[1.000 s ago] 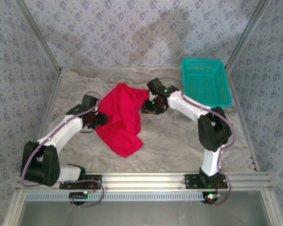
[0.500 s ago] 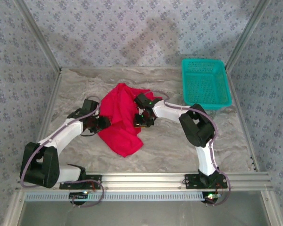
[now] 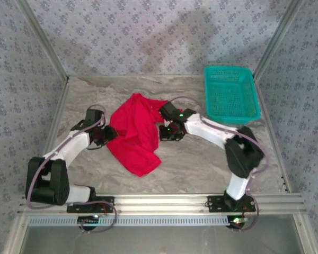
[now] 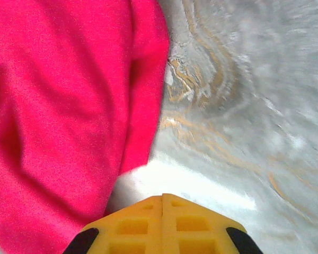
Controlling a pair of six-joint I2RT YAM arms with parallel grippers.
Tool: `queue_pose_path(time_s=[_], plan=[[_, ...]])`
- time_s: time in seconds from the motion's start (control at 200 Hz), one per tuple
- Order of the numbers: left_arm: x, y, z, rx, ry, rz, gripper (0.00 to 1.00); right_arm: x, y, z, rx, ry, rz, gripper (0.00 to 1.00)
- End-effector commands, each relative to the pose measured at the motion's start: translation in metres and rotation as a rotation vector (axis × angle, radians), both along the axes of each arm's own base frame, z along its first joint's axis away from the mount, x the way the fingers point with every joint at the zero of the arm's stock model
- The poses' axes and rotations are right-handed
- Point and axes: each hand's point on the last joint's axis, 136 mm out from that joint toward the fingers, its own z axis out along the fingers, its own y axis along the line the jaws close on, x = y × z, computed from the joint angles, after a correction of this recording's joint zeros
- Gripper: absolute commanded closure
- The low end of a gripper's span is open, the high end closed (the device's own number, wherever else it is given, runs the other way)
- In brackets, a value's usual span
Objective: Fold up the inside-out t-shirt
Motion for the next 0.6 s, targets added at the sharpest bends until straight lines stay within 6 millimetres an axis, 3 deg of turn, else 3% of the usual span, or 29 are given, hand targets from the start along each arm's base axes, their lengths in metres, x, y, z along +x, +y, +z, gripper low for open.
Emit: queue_pose_path(time_s=[0.0,0.14,0.205,0.29,0.45,0.595], plan=[[0.037,-0.002,0.006,0.001,-0.044,0.008,0.66,-0.021,-0.038,0.006,-0.070,-0.016,-0.013,1.00],[0.058,-0.003,-0.010,0.028,0.002,-0.008,0.62,-0.018,-0.045,-0.002,-0.054,-0.029,-0.035,1.00],[0.062,-0.004,-0.016,0.035,0.024,-0.010,0.62,-0.005,-0.035,0.005,-0.028,-0.059,-0.026,0.81],[0.059,-0.009,-0.011,0.040,0.025,-0.025,0.62,0.023,-0.010,0.024,0.025,-0.100,-0.014,0.67],[0.028,-0.009,0.024,0.157,-0.035,-0.038,0.59,0.083,0.049,0.040,0.097,-0.106,0.035,0.64],[-0.013,-0.031,0.032,0.096,-0.066,-0.065,0.58,0.143,0.089,0.024,0.152,-0.066,0.029,0.63]])
